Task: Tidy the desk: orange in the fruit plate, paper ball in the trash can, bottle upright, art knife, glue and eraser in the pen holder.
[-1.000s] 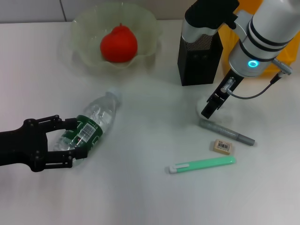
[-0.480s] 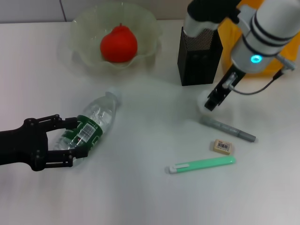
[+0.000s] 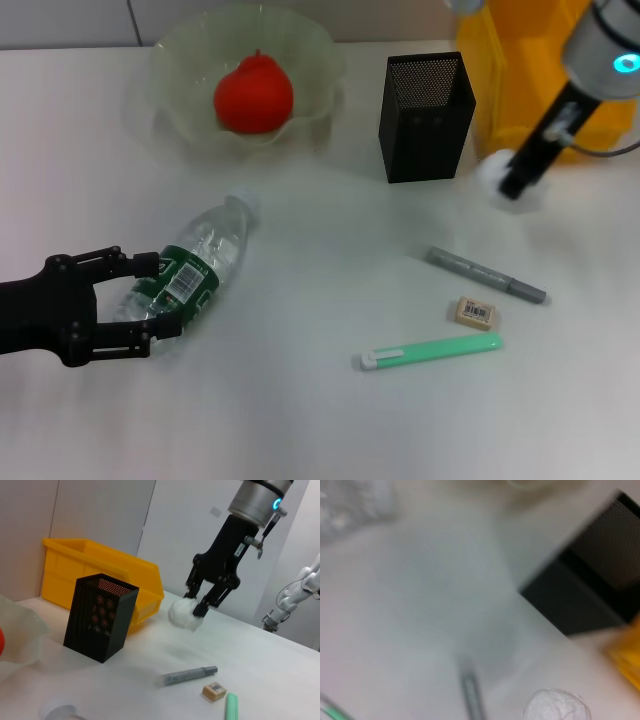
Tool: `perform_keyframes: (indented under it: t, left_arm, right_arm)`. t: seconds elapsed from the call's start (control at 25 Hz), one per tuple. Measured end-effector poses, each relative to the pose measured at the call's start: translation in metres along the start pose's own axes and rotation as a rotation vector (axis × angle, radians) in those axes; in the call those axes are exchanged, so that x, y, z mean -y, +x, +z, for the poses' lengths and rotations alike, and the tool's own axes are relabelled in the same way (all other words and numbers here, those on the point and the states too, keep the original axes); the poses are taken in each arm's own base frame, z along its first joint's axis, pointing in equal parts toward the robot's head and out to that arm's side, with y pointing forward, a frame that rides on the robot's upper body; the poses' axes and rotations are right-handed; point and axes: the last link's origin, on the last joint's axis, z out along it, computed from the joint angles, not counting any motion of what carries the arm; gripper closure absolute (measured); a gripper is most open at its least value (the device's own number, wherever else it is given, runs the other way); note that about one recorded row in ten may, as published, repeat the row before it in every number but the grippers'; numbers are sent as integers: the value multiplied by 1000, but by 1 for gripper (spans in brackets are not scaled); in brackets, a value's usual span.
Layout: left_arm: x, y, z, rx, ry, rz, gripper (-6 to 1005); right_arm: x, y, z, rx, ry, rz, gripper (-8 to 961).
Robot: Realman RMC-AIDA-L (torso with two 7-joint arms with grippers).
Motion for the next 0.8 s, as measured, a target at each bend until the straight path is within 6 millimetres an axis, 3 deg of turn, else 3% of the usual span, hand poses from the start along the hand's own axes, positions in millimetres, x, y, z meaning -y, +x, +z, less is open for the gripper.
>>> perform_keyframes:
  t: [0.4, 0.64, 0.8]
  left_arm:
    - [1, -1, -2, 0, 13, 6, 142]
    - [1, 0, 2, -11, 10, 8, 142]
    - [0, 1, 6, -17, 6, 4, 142]
  right_arm:
    - [44, 13, -20, 63, 78, 98, 571]
    - [84, 23, -17, 222, 156, 124, 572]
    - [97, 26, -10, 273, 204, 135, 572]
